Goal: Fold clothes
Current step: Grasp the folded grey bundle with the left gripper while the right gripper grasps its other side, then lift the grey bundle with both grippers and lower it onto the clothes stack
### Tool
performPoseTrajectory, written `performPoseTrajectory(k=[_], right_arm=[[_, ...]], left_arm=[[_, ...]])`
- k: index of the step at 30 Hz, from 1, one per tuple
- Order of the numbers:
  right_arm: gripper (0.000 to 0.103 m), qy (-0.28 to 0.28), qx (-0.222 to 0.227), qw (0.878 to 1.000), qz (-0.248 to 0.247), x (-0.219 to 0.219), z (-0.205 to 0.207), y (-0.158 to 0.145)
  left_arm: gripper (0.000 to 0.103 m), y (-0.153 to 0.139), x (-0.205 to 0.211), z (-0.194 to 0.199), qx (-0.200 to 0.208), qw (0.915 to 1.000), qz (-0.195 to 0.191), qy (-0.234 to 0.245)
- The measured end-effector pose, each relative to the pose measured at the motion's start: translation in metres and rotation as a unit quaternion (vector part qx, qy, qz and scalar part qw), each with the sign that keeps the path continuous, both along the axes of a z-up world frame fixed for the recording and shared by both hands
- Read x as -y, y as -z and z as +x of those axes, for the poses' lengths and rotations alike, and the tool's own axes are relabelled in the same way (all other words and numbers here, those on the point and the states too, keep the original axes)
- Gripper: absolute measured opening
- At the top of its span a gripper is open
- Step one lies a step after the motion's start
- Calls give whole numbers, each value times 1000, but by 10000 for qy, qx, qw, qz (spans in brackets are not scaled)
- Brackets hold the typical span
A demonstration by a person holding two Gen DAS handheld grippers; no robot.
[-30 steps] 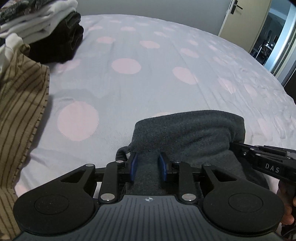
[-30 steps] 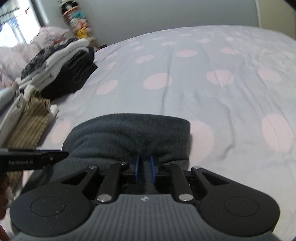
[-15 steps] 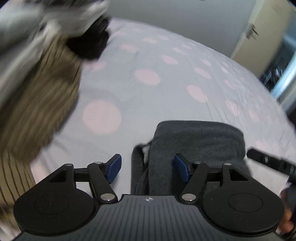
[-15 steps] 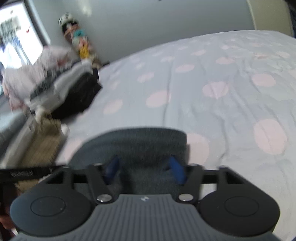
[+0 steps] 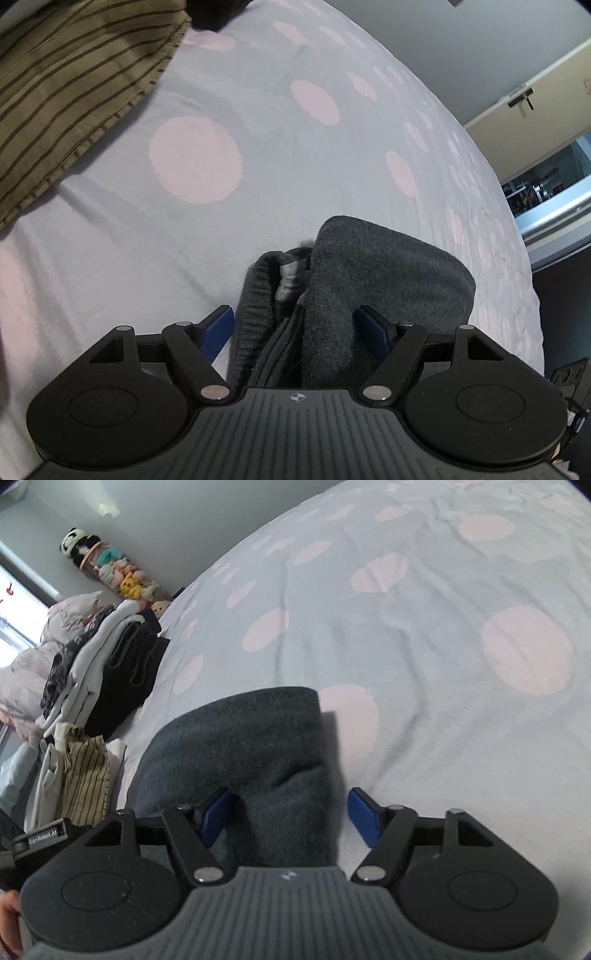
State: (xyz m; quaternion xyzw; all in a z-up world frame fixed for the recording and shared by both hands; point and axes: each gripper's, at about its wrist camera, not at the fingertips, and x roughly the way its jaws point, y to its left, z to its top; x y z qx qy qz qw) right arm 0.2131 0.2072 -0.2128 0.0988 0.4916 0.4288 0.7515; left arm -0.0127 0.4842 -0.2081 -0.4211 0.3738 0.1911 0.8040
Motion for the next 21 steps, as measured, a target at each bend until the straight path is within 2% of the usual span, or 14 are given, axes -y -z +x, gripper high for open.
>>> performPoseTrajectory(k=[5,7,9,12,16,21], right_arm=[[51,28,-249,9994,232,-1,3,6],[45,48,-338,9989,327,-1,3,7],[36,57,-239,9989,388,1,0,3],[28,66,-33,9989,469,4,-7,-5],[25,86,226,9979,594,9,-15,-17],[22,48,455,9958,788,23,-31,-46]], left_arm=[[72,-4,7,0,65,9998,150,81],[57,-5,9,0,92,9997,210,114],[52,-7,12,0,118,9995,270,146],[42,-12,18,-1,166,9988,432,181],[34,-27,28,-11,305,9972,670,149],[32,-48,41,-23,501,9940,968,103]])
